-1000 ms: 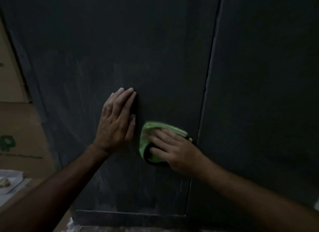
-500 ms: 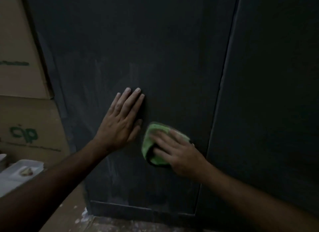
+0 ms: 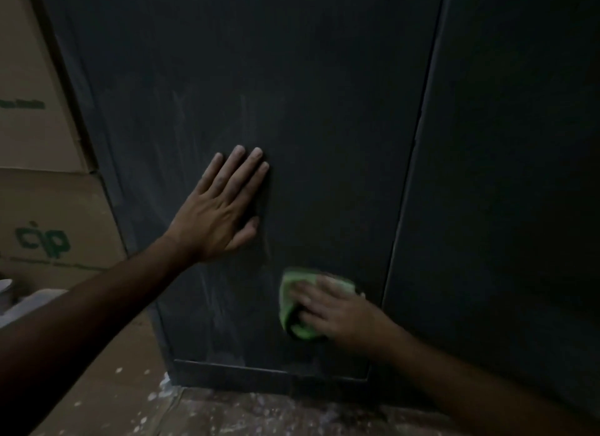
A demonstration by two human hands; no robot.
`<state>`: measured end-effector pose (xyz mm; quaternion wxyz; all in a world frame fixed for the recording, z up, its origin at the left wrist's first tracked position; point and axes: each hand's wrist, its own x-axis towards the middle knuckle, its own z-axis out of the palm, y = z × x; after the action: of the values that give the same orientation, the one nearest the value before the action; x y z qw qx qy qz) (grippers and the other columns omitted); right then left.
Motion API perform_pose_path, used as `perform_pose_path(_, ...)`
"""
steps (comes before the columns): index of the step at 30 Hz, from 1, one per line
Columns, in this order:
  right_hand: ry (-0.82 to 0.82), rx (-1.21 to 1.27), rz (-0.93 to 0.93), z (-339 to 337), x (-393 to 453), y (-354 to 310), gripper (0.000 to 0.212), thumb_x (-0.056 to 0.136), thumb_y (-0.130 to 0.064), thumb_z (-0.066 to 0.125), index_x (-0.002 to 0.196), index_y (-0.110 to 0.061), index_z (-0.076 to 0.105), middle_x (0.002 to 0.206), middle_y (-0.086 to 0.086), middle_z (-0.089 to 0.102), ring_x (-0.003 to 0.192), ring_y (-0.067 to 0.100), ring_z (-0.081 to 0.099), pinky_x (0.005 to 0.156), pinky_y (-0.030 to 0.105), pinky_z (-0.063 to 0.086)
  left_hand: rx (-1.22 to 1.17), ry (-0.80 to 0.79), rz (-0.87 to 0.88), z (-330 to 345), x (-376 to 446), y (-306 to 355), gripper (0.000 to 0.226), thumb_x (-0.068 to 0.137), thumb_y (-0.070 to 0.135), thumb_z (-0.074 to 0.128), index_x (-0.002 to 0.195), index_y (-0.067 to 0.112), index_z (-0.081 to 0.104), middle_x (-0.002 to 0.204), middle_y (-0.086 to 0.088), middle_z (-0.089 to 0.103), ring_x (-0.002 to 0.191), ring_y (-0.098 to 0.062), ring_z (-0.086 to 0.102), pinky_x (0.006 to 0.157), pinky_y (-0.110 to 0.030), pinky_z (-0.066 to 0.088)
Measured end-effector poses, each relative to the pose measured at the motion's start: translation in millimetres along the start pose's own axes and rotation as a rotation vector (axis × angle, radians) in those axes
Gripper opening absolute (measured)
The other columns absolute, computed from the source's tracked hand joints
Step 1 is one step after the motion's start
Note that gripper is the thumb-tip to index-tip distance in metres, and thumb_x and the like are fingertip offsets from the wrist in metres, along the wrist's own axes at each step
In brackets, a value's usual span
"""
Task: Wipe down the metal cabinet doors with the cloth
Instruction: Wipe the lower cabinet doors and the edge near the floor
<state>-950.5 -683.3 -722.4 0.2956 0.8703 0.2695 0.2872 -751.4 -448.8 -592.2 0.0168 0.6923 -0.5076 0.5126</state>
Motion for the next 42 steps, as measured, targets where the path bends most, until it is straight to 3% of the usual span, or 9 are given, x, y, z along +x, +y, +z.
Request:
perform_pose_path(3,-0.194,-0.109,-0.183,6,-31,3,0.026,0.1,-0.027,0.049,0.113,-0.029,0.072,0.158,0.003,0.044,0.15,0.019,0.035,0.126,0.048,0.015,-0.035,0.017,-0.013,-1,1,4,0.086,0.1,0.049,0.043,0.167,0.005,0.012,0.176,-0.017,0.005,0.163,-0.037,0.004,0.132,-0.054,0.003)
perform_pose_path(10,0.349,0.05,0.435,-24,33,51,0.038,0.108,-0.009,0.025,0.131,-0.008,0.056,0.165,0.019,0.03,0.155,0.033,0.024,0.126,0.053,0.017,-0.158,0.088,-0.008,10,-30,23,0.073,0.106,0.04,0.046,0.165,0.004,0.023,0.174,-0.017,0.017,0.162,-0.036,0.014,0.13,-0.059,0.011)
perform_pose_path(17,-0.338,0.001,-0.146,28,-55,-39,0.031,0.099,-0.027,0.049,0.121,-0.022,0.07,0.162,0.007,0.037,0.153,0.022,0.03,0.128,0.045,-0.002,-0.167,-0.034,0.139,19,-60,45,0.078,0.102,0.044,0.051,0.164,0.004,0.026,0.173,-0.018,0.018,0.161,-0.037,0.016,0.13,-0.059,0.013)
perform_pose_path(25,0.164,0.031,0.447,4,-37,17,0.038,0.111,-0.006,0.025,0.132,-0.005,0.057,0.164,0.018,0.031,0.154,0.034,0.025,0.126,0.052,0.017,-0.136,-0.048,0.115,40,-67,48,0.09,0.097,0.053,0.05,0.168,0.011,0.014,0.176,-0.013,0.009,0.163,-0.033,0.008,0.132,-0.054,0.003)
perform_pose_path(32,-0.525,0.009,-0.206,43,-111,-63,0.031,0.093,-0.032,0.064,0.122,-0.03,0.072,0.159,0.002,0.043,0.149,0.018,0.038,0.123,0.04,0.025,-0.101,-0.059,0.128,34,-67,45,0.088,0.099,0.051,0.052,0.167,0.009,0.017,0.176,-0.013,0.01,0.163,-0.032,0.007,0.132,-0.054,0.006)
perform_pose_path(34,-0.352,0.066,-0.1,42,-105,-39,0.036,0.09,-0.024,0.071,0.126,-0.023,0.069,0.16,0.006,0.042,0.15,0.021,0.036,0.126,0.042,0.023,-0.089,-0.052,0.129,34,-68,44,0.086,0.1,0.05,0.053,0.167,0.009,0.018,0.176,-0.012,0.011,0.163,-0.032,0.008,0.132,-0.054,0.007)
perform_pose_path(38,-0.01,0.124,0.277,50,-68,-28,0.034,0.109,-0.01,0.035,0.141,-0.01,0.049,0.169,0.014,0.021,0.156,0.03,0.02,0.127,0.05,0.013,-0.123,-0.051,0.108,38,-68,45,0.087,0.1,0.051,0.053,0.167,0.009,0.018,0.177,-0.011,0.007,0.163,-0.032,0.006,0.132,-0.054,0.004)
perform_pose_path(40,-0.059,0.129,0.277,69,-71,-66,0.035,0.107,-0.015,0.037,0.136,-0.011,0.057,0.165,0.014,0.03,0.152,0.031,0.031,0.127,0.051,0.014,-0.121,-0.056,0.11,39,-68,44,0.088,0.099,0.053,0.052,0.167,0.009,0.017,0.177,-0.01,0.004,0.163,-0.031,0.004,0.132,-0.053,0.002)
perform_pose_path(42,-0.336,0.121,0.036,87,-101,-100,0.037,0.098,-0.028,0.05,0.129,-0.019,0.068,0.162,0.008,0.038,0.148,0.026,0.04,0.127,0.05,0.012,-0.103,-0.049,0.117,40,-68,44,0.09,0.099,0.055,0.052,0.167,0.009,0.017,0.177,-0.01,0.003,0.163,-0.031,0.002,0.132,-0.053,0.001)
